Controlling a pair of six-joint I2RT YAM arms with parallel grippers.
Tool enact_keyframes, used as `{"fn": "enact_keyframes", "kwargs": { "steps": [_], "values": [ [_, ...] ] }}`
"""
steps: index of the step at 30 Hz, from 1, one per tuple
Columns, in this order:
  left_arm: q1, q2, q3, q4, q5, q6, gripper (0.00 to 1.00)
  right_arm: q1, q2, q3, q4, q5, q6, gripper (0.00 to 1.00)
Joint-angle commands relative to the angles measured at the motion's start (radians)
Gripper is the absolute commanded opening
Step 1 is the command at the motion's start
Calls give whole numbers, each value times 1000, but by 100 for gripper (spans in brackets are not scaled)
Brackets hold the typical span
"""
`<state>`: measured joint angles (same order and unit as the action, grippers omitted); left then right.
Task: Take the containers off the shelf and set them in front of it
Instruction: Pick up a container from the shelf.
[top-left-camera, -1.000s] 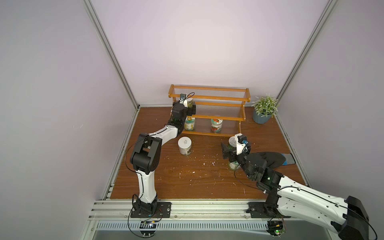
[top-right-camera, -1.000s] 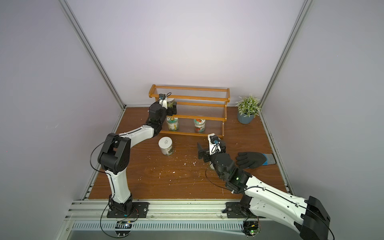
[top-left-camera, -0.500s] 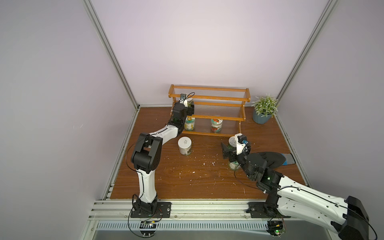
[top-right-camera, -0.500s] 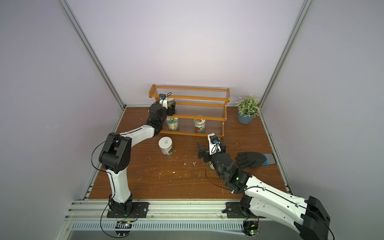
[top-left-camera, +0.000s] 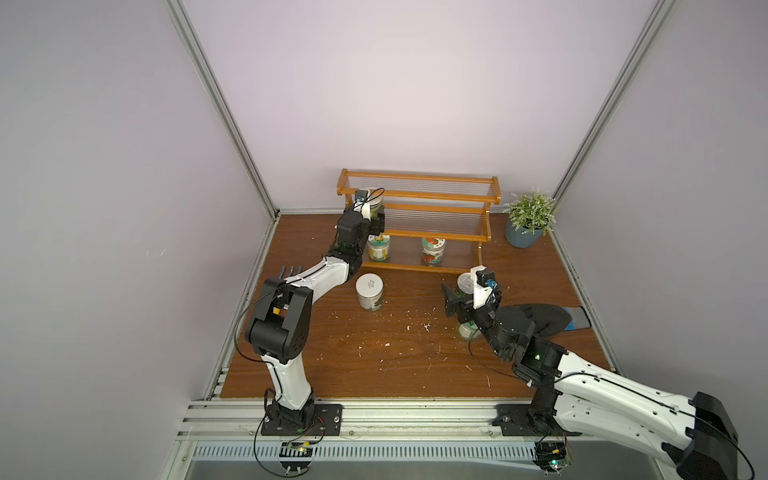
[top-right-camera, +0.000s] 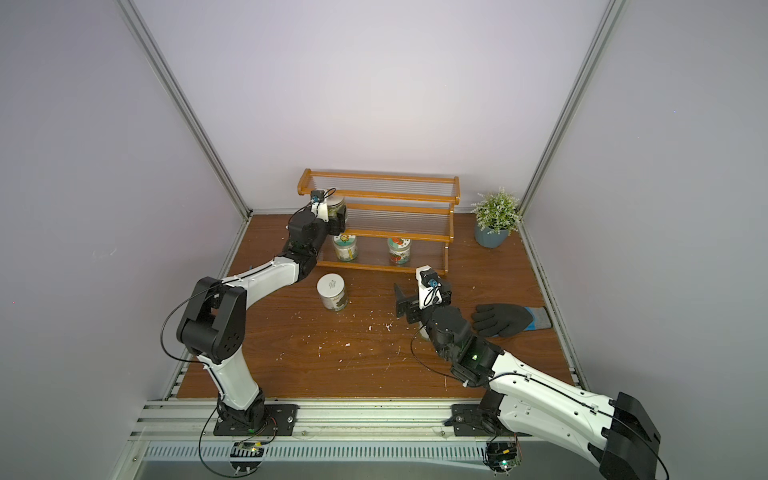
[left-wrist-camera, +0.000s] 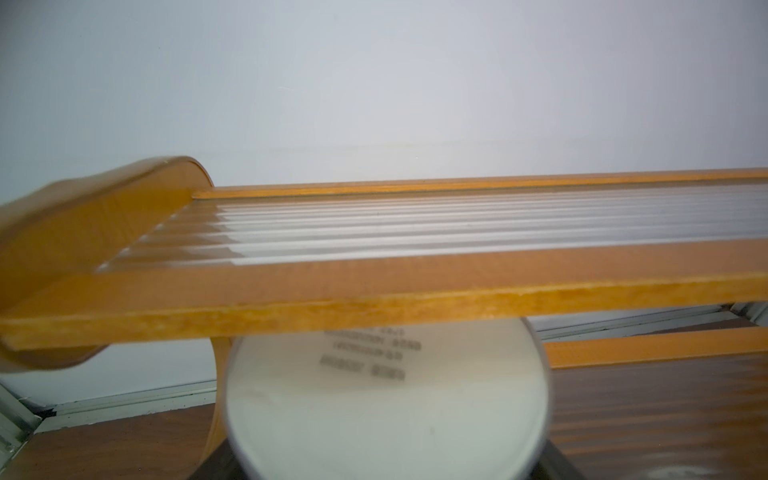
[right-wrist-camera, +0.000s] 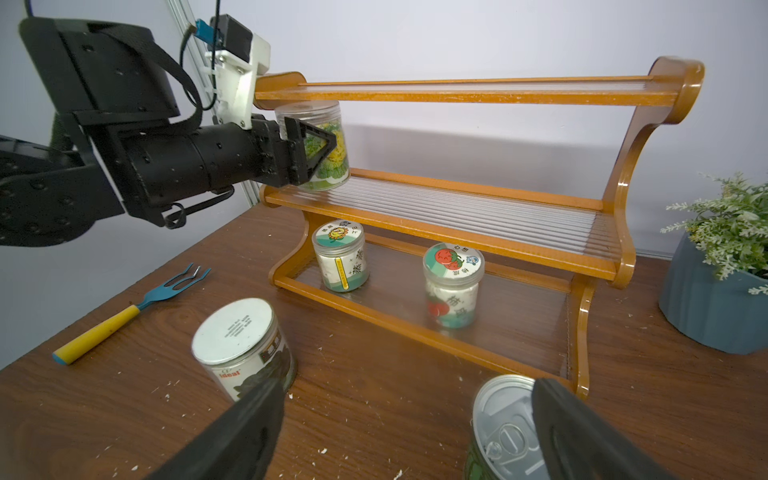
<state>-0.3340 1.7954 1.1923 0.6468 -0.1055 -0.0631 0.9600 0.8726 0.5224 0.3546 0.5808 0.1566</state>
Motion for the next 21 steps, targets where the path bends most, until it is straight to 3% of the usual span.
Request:
{"fn": "enact_keyframes", "kwargs": {
  "steps": [1,21],
  "values": [
    [-10,-44,-11,14,22,7,58,-3,-3,22,50,11,-10,99],
    [-94,-263,-203,-51,10,-7,58,-3,-36,24,28,-20,11,99]
  ]
}}
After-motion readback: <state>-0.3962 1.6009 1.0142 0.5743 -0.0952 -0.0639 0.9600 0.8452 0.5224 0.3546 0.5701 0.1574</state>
